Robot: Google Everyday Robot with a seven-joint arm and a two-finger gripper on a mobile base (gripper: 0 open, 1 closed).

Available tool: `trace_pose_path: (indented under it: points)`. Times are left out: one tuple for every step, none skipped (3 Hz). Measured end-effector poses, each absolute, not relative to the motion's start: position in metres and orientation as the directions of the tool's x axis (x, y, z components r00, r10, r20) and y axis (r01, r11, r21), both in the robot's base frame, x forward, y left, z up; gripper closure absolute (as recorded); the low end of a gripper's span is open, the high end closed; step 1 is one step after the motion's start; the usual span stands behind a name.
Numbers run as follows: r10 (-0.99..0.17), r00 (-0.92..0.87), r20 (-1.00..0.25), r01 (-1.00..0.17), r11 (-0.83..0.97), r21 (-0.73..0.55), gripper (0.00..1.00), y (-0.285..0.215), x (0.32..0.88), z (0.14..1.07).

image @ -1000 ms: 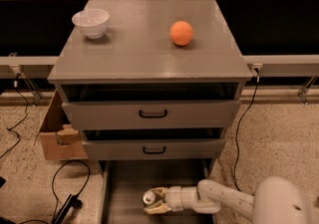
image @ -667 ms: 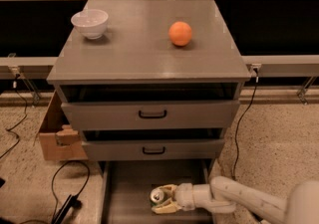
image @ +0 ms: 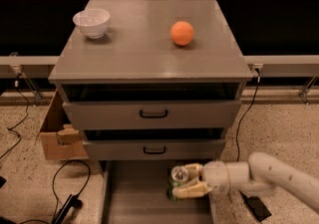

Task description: Pick green can from bottom drawer and place on counter

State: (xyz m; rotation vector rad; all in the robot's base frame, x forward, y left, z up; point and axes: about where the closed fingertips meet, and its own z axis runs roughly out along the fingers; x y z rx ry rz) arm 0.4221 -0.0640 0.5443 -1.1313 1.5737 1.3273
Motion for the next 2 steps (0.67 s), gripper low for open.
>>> trace_pose_path:
  points:
    - [-0.151,-0.257,-0.955,-0.965,0.093,0.245,1.00,-0.089,0.459,0.646]
    - [-0.178,-0.203,-0.963,-0.974,0.137,0.180,1.00,-0.095,0.500,0.738]
